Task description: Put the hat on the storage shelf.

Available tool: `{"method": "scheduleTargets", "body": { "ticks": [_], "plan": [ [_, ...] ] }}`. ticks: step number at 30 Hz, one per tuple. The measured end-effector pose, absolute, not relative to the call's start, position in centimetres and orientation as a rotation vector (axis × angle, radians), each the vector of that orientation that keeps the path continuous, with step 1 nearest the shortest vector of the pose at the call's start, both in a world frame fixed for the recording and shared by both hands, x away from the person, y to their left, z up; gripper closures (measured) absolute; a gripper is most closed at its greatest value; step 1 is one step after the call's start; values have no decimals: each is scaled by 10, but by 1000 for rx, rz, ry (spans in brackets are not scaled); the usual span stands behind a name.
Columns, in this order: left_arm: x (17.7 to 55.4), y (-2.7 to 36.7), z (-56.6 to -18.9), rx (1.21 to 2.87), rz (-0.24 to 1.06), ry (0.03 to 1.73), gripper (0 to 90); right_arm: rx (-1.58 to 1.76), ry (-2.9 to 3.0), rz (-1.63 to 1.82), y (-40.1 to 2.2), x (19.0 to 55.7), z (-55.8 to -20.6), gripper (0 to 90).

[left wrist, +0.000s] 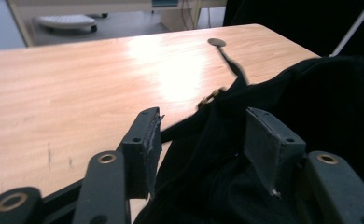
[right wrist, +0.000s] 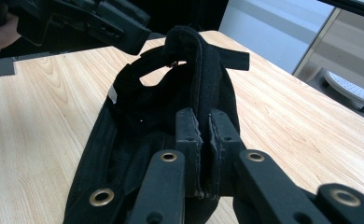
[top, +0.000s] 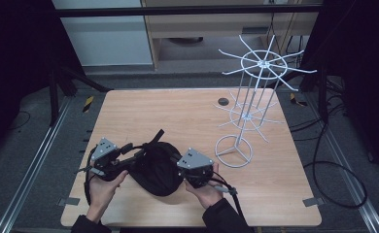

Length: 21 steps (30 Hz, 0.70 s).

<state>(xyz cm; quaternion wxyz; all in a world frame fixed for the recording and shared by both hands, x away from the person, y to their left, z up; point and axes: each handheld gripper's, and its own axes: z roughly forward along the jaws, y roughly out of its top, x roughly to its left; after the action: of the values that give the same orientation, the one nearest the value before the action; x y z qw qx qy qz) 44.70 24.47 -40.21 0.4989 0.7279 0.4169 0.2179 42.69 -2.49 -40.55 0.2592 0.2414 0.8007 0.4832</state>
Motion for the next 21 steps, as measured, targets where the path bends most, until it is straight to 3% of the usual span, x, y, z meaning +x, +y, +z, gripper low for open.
{"method": "scheduleTargets", "body": {
  "ticks": [16, 19, 20, 21],
  "plan": [
    [463, 220, -399, 1925, 525, 836, 392, 640, 2182, 1308, -22, 429, -403, 845],
    [463, 217, -400, 1940, 529, 834, 525, 640, 2185, 1309, -20, 430, -401, 844],
    [463, 216, -400, 1940, 523, 841, 525, 641, 2185, 1313, -20, 430, -401, 844],
    [464, 216, -400, 1940, 518, 847, 596, 647, 2186, 1316, -19, 431, -401, 844]
  ]
}}
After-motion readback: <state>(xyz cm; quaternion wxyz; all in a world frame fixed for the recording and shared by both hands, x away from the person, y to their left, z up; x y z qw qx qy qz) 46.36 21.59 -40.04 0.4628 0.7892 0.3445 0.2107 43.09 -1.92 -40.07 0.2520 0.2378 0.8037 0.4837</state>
